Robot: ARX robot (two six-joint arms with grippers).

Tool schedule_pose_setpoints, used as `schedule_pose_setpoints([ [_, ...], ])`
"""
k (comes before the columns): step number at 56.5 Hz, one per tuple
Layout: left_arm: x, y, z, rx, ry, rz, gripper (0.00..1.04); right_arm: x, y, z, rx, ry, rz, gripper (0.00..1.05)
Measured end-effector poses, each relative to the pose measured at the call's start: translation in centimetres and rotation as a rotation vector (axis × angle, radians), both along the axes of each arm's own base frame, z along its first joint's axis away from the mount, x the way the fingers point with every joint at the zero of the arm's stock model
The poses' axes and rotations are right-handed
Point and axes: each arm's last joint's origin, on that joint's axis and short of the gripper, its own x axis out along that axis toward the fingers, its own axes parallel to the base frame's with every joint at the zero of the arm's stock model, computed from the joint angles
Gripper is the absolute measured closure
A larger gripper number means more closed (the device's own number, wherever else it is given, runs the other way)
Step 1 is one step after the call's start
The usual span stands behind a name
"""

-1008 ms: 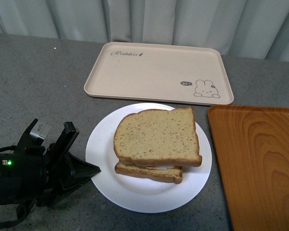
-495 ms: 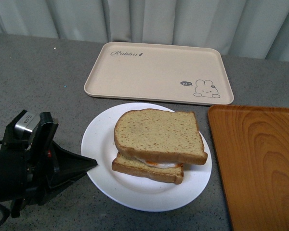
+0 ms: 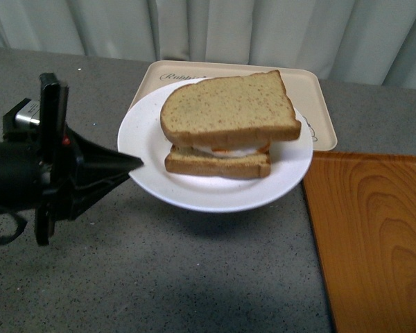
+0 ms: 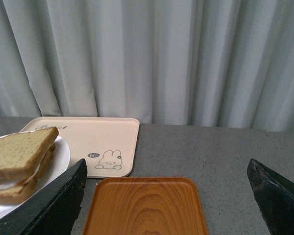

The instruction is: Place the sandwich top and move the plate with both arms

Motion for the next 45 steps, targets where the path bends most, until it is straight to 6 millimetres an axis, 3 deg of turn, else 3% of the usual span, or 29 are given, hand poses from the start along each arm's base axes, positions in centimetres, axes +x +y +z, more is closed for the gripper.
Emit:
schedule_pose_setpoints([
  [17,7.4,-2.2,-0.3,0.031,-0.007,0.109,1.01,0.0,0.0,0.0,0.0,0.0,0.0,0.09],
  [27,12.5,-3.2,-2.8,0.097,0.053,0.248,1.01,0.0,0.0,0.0,0.0,0.0,0.0,0.09],
  [45,16.9,-4.1,-2.4,0.097,0.075,0.277,1.0,0.0,0.0,0.0,0.0,0.0,0.0,0.09],
])
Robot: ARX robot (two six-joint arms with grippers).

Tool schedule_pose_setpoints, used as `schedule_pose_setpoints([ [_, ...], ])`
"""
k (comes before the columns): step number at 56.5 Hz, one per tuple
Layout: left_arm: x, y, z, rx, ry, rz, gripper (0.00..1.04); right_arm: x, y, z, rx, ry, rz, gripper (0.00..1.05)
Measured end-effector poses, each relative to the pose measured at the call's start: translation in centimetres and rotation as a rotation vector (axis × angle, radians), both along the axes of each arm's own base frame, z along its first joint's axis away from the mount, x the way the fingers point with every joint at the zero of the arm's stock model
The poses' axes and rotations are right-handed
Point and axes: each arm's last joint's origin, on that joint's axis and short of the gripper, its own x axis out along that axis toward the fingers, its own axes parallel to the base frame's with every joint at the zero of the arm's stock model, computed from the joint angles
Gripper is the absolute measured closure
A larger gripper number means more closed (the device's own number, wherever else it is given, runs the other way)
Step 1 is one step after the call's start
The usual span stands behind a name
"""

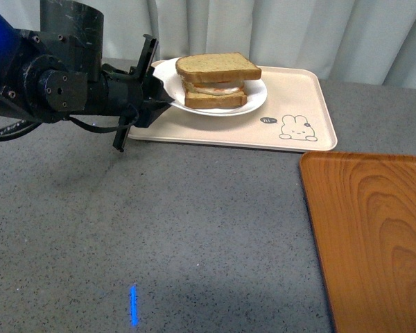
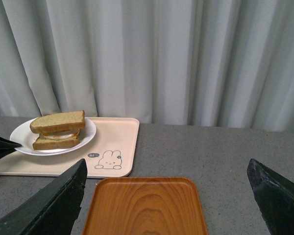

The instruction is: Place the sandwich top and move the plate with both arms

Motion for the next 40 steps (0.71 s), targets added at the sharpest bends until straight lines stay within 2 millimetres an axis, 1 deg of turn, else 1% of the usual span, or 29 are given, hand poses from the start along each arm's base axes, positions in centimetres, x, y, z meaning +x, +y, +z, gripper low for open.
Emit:
schedule_pose_setpoints([
  [1,0.0,0.0,0.0,0.0,0.001,0.001,1.0,0.0,0.0,0.0,0.0,0.0,0.0,0.09],
  [2,0.1,0.0,0.1,0.0,0.004,-0.001,0.96,0.0,0.0,0.0,0.0,0.0,0.0,0.09],
  [4,0.1,-0.1,0.1,0.0,0.004,-0.003,0.93,0.0,0.0,0.0,0.0,0.0,0.0,0.09],
  [9,0.1,-0.1,0.1,0.01,0.014,-0.009,0.78,0.0,0.0,0.0,0.0,0.0,0.0,0.09],
  [12,-0.1,0.0,0.1,0.017,0.021,-0.012,0.72,0.0,0.0,0.0,0.0,0.0,0.0,0.09],
  [13,-0.3,0.0,0.0,0.021,0.025,-0.014,0.67,0.0,0.0,0.0,0.0,0.0,0.0,0.09],
  [14,-0.4,0.0,0.0,0.022,0.025,-0.015,0.67,0.0,0.0,0.0,0.0,0.0,0.0,0.09],
  [15,-0.7,0.1,0.1,0.026,0.03,-0.017,0.62,0.0,0.0,0.0,0.0,0.0,0.0,0.09],
  [18,-1.2,0.3,0.2,0.034,0.04,-0.017,0.56,0.0,0.0,0.0,0.0,0.0,0.0,0.09],
  [19,-1.6,0.5,0.3,0.037,0.047,-0.014,0.51,0.0,0.0,0.0,0.0,0.0,0.0,0.09],
  [20,-1.7,0.6,0.4,0.037,0.048,-0.013,0.51,0.0,0.0,0.0,0.0,0.0,0.0,0.09],
  [21,-2.4,1.0,0.8,0.046,0.054,-0.007,0.44,0.0,0.0,0.0,0.0,0.0,0.0,0.09],
  [23,-3.3,1.5,1.5,0.076,0.066,0.006,0.37,0.0,0.0,0.0,0.0,0.0,0.0,0.09],
  [25,-4.7,2.4,2.5,0.119,0.083,0.024,0.28,0.0,0.0,0.0,0.0,0.0,0.0,0.09],
  [27,-5.6,2.9,3.3,0.159,0.078,0.042,0.23,0.0,0.0,0.0,0.0,0.0,0.0,0.09],
  [28,-5.7,3.0,3.4,0.166,0.078,0.045,0.22,0.0,0.0,0.0,0.0,0.0,0.0,0.09],
  [29,-6.5,3.5,4.0,0.201,0.074,0.058,0.18,0.0,0.0,0.0,0.0,0.0,0.0,0.09],
  [30,-6.7,3.6,4.2,0.208,0.073,0.059,0.17,0.0,0.0,0.0,0.0,0.0,0.0,0.09],
  [32,-8.1,4.3,5.1,0.266,0.058,0.076,0.09,0.0,0.0,0.0,0.0,0.0,0.0,0.09],
  [34,-9.2,4.8,5.8,0.313,0.05,0.083,0.05,0.0,0.0,0.0,0.0,0.0,0.0,0.09],
  [35,-9.7,5.0,6.1,0.32,0.05,0.086,0.05,0.0,0.0,0.0,0.0,0.0,0.0,0.09],
  [37,-12.0,6.0,7.1,0.383,0.033,0.101,0.07,0.0,0.0,0.0,0.0,0.0,0.0,0.09],
  [38,-12.7,6.2,7.3,0.413,0.026,0.102,0.07,0.0,0.0,0.0,0.0,0.0,0.0,0.09],
  [39,-13.5,6.4,7.1,0.476,-0.01,0.107,0.09,0.0,0.0,0.0,0.0,0.0,0.0,0.09],
  [40,-14.3,6.6,7.3,0.53,-0.086,0.143,0.13,0.0,0.0,0.0,0.0,0.0,0.0,0.09],
])
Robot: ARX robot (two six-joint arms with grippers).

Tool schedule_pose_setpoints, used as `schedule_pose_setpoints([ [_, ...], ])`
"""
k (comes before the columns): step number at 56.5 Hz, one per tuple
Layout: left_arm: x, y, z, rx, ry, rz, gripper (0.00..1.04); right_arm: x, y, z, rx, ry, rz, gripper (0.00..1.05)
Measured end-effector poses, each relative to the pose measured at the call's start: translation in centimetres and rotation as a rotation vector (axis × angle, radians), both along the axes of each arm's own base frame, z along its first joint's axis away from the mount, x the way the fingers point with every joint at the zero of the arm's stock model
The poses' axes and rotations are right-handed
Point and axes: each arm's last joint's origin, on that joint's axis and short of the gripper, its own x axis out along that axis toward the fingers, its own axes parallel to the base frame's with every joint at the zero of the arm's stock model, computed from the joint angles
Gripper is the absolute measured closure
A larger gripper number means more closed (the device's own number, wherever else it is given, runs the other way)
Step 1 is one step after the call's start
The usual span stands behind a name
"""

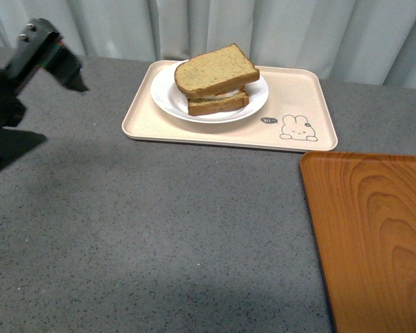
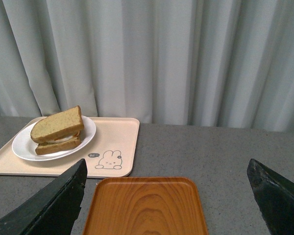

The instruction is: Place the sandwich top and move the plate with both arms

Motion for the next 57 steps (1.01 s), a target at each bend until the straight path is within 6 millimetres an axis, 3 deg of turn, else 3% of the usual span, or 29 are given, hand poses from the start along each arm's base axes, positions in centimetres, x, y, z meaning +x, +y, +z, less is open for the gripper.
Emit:
schedule_pose_setpoints([
  [7,-4.9,1.1,0.3,0.361,-0.367,-0.048,0.32,0.0,0.0,0.0,0.0,0.001,0.0,0.09],
  [12,-7.4,1.6,2.1,0.564,-0.569,-0.076,0.48,0.0,0.0,0.0,0.0,0.001,0.0,0.09],
  [17,-8.8,1.9,3.2,0.644,-0.625,-0.084,0.63,0.0,0.0,0.0,0.0,0.0,0.0,0.09],
  [30,-12.1,3.1,3.3,0.7,-0.605,-0.128,1.0,0.0,0.0,0.0,0.0,0.0,0.0,0.09],
  [43,-15.0,3.6,4.7,0.716,-0.604,-0.111,1.01,0.0,0.0,0.0,0.0,0.0,0.0,0.09],
  [57,-17.4,3.6,4.7,0.719,-0.605,-0.112,1.01,0.0,0.0,0.0,0.0,0.0,0.0,0.09],
])
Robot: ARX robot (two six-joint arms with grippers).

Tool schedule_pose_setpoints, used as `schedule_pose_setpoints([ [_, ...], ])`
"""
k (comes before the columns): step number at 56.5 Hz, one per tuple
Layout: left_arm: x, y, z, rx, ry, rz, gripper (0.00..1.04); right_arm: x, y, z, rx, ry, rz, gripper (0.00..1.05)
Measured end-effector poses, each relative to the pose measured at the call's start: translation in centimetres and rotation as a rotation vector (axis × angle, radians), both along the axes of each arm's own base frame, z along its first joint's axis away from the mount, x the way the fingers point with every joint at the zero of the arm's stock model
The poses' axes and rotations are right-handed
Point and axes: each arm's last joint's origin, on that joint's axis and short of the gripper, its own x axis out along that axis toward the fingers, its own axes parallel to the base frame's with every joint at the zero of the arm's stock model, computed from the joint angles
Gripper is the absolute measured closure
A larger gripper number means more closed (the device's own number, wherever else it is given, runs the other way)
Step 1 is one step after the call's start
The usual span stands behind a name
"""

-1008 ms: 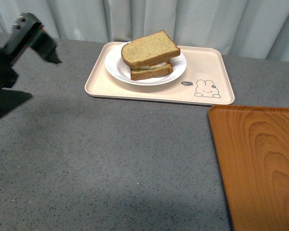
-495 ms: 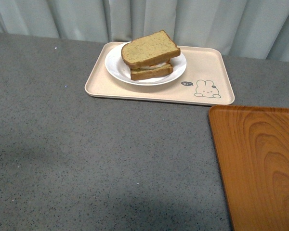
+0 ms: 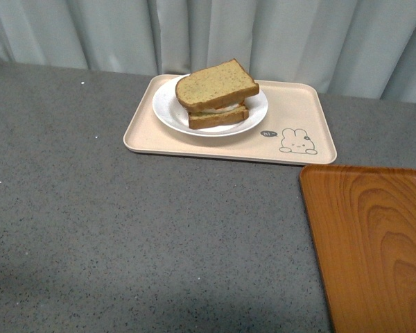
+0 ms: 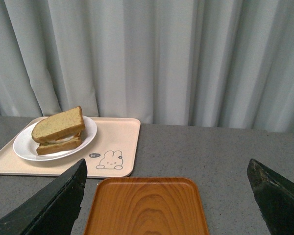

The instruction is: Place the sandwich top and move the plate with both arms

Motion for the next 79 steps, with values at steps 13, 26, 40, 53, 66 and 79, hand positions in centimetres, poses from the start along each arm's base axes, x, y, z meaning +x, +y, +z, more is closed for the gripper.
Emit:
schedule_pose_setpoints([
  [13,-1.4,0.0,0.4,0.001,-0.014,0.0,1.01,0.0,0.0,0.0,0.0,0.0,0.0,0.09],
  [26,-2.6,0.0,0.9,0.001,-0.028,0.0,1.01,0.0,0.0,0.0,0.0,0.0,0.0,0.09],
  [40,-3.5,0.0,1.0,0.001,-0.033,0.0,1.01,0.0,0.0,0.0,0.0,0.0,0.0,0.09],
  [53,-4.1,0.0,1.0,0.001,-0.034,0.0,1.01,0.0,0.0,0.0,0.0,0.0,0.0,0.09],
  [66,-4.5,0.0,1.0,0.001,-0.033,0.0,1.01,0.0,0.0,0.0,0.0,0.0,0.0,0.09],
  [79,-5.6,0.0,0.6,0.001,-0.023,0.0,1.01,0.0,0.0,0.0,0.0,0.0,0.0,0.09],
])
